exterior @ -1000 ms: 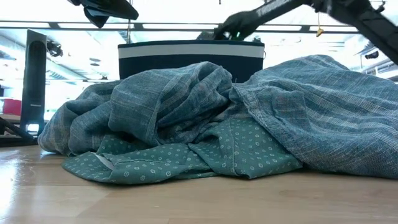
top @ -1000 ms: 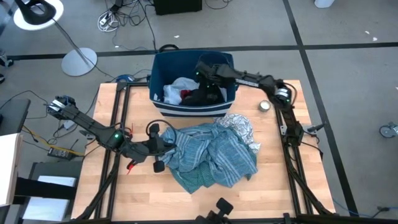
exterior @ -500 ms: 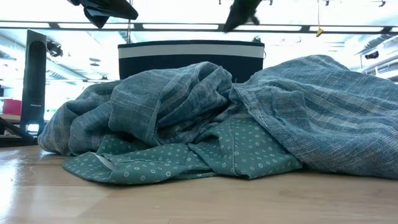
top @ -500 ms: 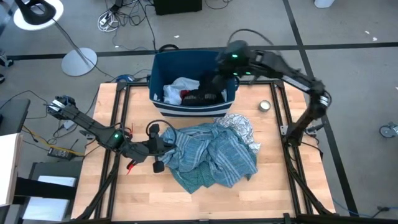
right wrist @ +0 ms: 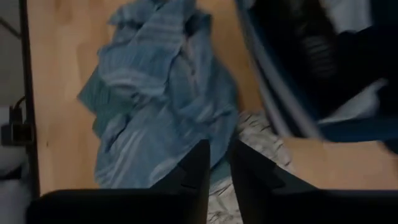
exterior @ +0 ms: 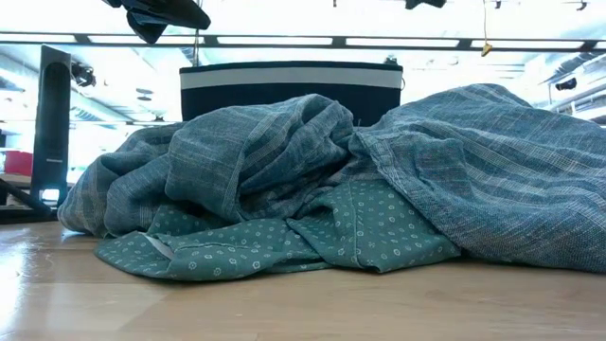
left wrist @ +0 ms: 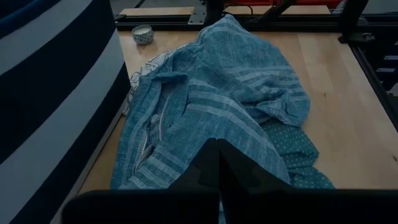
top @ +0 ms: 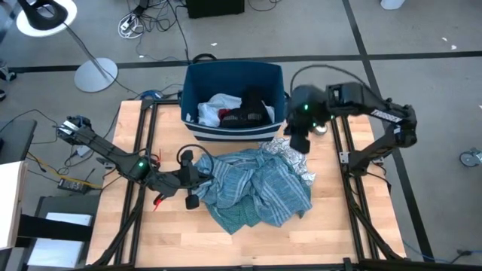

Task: Sort clothes
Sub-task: Put the blue checkered polo into the blue laundry organizer

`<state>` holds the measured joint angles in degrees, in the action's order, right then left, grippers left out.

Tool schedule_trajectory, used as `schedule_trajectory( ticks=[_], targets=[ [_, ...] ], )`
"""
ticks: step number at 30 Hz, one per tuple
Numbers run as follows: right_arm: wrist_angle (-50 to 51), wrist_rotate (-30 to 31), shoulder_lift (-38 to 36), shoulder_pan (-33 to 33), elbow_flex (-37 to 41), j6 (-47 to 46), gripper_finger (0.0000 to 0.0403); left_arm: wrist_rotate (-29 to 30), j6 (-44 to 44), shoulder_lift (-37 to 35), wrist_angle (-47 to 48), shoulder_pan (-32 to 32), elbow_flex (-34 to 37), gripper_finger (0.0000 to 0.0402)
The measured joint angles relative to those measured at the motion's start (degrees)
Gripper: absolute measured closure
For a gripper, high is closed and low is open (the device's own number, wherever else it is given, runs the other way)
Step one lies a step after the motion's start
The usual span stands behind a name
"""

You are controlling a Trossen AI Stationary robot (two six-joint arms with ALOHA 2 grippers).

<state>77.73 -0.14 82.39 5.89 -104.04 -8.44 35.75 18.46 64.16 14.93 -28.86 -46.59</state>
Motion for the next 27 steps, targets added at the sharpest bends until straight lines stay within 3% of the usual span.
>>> schedule_trajectory(
  ticks=[7, 13, 20, 27],
  targets=[
    [-11.7, 0.4, -0.6, -6.7, 14.7, -2.2, 0.0307, -0.5, 0.5, 0.0, 0.0, 0.0, 0.0, 0.0401],
    [-28.7, -1.4, 2.3, -10.8, 25.2, 4.7, 0.0265, -1.5, 1.5, 0.0, 0.0, -0.1, 0.0, 0.0401],
    [-38.1, -1.0, 9.3, -13.6, 27.3, 14.5, 0.0208, -2.0, 1.9, 0.0, 0.0, -0.1, 0.0, 0.0401],
    [-47.9, 4.5, 17.0, -14.7, 27.3, 23.2, 0.0176, -2.0, 3.0, 0.0, -0.1, -0.8, 0.0, 0.0401]
  ],
)
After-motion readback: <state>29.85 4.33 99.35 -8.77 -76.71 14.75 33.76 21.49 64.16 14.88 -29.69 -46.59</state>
